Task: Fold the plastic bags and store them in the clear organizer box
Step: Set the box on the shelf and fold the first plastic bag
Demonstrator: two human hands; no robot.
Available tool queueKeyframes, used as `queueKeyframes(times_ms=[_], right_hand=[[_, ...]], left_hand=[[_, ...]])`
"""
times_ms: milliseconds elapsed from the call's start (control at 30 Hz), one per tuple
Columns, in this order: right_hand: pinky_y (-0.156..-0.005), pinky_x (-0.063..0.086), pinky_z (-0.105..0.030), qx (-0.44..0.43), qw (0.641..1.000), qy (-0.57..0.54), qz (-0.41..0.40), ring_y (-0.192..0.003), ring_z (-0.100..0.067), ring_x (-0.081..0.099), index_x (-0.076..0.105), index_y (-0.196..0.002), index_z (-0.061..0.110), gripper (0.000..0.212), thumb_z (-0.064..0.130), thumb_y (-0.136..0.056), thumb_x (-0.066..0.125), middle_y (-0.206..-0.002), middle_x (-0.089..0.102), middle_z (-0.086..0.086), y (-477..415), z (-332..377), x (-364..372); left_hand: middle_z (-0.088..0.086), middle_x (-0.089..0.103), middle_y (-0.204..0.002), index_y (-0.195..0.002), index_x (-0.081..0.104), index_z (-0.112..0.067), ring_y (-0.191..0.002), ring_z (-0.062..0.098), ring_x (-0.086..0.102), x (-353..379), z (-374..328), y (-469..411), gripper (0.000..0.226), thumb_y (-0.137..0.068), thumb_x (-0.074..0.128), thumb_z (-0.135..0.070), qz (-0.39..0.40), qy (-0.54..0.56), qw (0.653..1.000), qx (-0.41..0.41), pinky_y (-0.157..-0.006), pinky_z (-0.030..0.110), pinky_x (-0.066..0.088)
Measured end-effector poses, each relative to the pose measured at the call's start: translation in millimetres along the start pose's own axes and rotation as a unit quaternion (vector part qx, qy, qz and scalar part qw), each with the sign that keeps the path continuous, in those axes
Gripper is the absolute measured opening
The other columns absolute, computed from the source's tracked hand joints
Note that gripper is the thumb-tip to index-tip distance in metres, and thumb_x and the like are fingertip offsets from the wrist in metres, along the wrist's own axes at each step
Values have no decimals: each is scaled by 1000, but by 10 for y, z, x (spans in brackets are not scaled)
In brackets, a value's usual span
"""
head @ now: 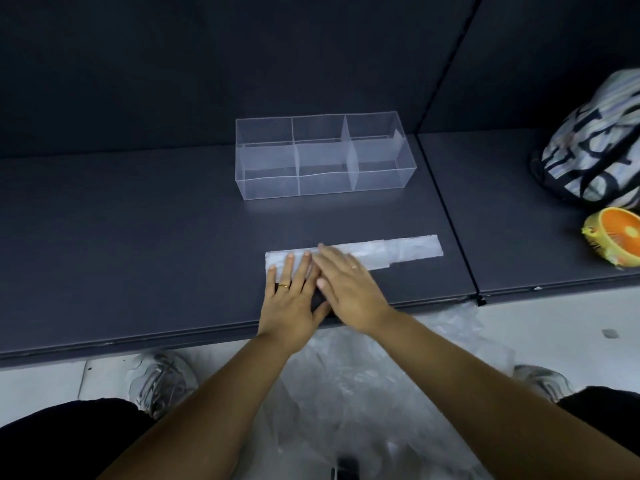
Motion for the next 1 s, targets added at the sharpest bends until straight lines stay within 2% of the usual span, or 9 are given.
queueKeyframes(times_ms=[100,233,367,467,567,700,833,900,1000], right_hand=[[-117,-12,-31,43,995,81,34,-148,-14,-6,6,-153,17,60,43,-102,26,-161,-3,3,158,-401,116],[-118,-8,-33,128,984,121,18,-148,-15,-7,3,-153,17,63,44,-101,27,-161,-3,1,355,-1158,-183],[-117,9,-36,233,969,59,-49,-146,-21,15,26,-150,13,54,34,-102,37,-159,18,-3,445,-1690,-580],[-103,27,-42,266,959,35,-88,-126,-30,36,51,-131,14,39,32,-96,51,-137,43,-8,342,-1818,-794],[-95,28,-38,264,960,65,-67,-115,-29,41,62,-107,17,20,30,-92,60,-118,48,-7,244,-1785,-847],[-93,34,-32,243,967,52,-52,-108,-26,43,66,-92,7,13,19,-93,60,-114,47,-6,248,-1720,-847],[-62,43,-10,273,944,-179,-52,-76,-21,60,60,-83,4,9,4,-92,57,-89,59,-11,422,-1664,-905],[-53,51,-15,314,878,-360,-16,-58,-17,64,57,-82,3,10,-3,-89,59,-79,62,-18,604,-1597,-822],[-55,53,-23,356,833,-421,50,-59,-17,63,58,-95,5,16,-4,-84,64,-76,65,-14,886,-1525,-711]], left_hand=[[-3,-18,-155,-148,-11,-23,-144,26,-19,-39,-3,4,77,-85,-5,-66,-17,6,1000,4,-117,48,-12],[1,1,-159,-151,8,-19,-147,28,-4,-82,-26,12,78,-88,3,-65,-21,4,1000,9,-119,51,0],[6,24,-156,-149,29,-14,-145,32,17,-124,-41,25,76,-92,15,-62,-36,5,999,16,-115,55,19],[7,29,-154,-147,34,-13,-143,33,23,-143,-55,36,74,-92,18,-60,-35,-4,999,20,-113,56,25],[7,29,-154,-146,35,-13,-143,33,23,-174,-59,34,74,-91,19,-60,-43,-3,999,22,-113,56,25],[8,31,-153,-146,36,-12,-142,34,25,-177,-45,46,74,-91,20,-59,-42,-4,999,26,-112,56,26],[8,31,-154,-146,36,-12,-142,34,24,-187,-3,29,74,-91,21,-59,-49,-5,997,53,-113,56,24],[4,20,-158,-150,25,-15,-146,30,10,-143,74,11,77,-90,15,-63,-29,-12,996,78,-117,53,13],[-4,1,-161,-152,14,-19,-147,21,-13,-151,238,-25,83,-87,5,-69,5,-40,993,109,-118,45,-9]])
Point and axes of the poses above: each hand's wrist, its own y-axis away from the middle knuckle, its own x-axis out of the palm, z = x × y, the point moved 6 cm from there along -y, towards the middle knuckle
